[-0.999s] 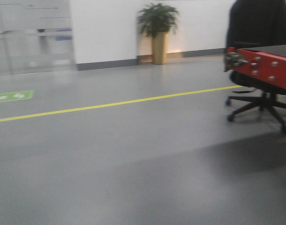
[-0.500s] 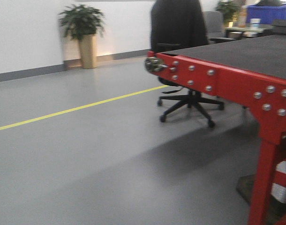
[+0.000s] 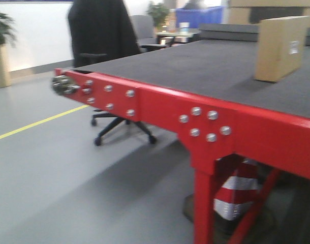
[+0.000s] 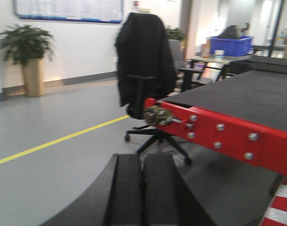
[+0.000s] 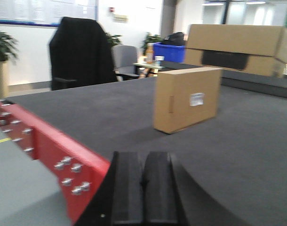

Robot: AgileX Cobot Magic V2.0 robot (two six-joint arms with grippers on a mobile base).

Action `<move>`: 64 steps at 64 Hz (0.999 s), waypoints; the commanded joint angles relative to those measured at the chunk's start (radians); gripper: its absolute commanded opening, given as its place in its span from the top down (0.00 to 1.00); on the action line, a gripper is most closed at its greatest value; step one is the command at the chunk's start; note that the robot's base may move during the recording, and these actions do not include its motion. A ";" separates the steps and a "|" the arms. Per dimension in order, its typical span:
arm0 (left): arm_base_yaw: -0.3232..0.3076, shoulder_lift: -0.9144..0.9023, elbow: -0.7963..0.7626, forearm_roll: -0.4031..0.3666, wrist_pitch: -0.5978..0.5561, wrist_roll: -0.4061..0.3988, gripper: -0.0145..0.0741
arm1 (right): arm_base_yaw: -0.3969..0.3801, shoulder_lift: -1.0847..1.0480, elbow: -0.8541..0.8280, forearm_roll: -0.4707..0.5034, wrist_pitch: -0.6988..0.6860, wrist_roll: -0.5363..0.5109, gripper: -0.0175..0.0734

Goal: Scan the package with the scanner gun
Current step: 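Turn the base toward the red table with the box and scanner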

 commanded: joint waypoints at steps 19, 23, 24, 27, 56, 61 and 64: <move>0.005 -0.003 -0.002 -0.004 -0.016 0.000 0.96 | 0.003 -0.003 -0.001 -0.006 -0.016 -0.005 0.99; 0.005 -0.003 -0.002 -0.004 -0.016 0.000 0.96 | 0.003 -0.003 -0.001 -0.006 -0.016 -0.005 0.99; 0.003 -0.003 -0.002 -0.004 -0.016 0.000 0.96 | 0.001 -0.003 -0.001 -0.006 -0.016 -0.005 0.99; -0.001 -0.003 -0.002 -0.004 -0.016 0.000 0.96 | 0.001 -0.003 -0.001 -0.006 -0.016 -0.005 0.99; -0.079 -0.003 -0.002 -0.004 -0.016 0.000 0.96 | -0.039 -0.003 -0.001 -0.006 -0.016 -0.005 0.99; -0.079 -0.003 -0.002 -0.004 -0.016 0.000 0.96 | -0.071 -0.003 -0.001 -0.006 -0.016 -0.005 0.99; -0.079 -0.003 -0.002 -0.004 -0.016 0.000 0.96 | -0.082 -0.003 -0.001 -0.006 -0.016 -0.005 0.99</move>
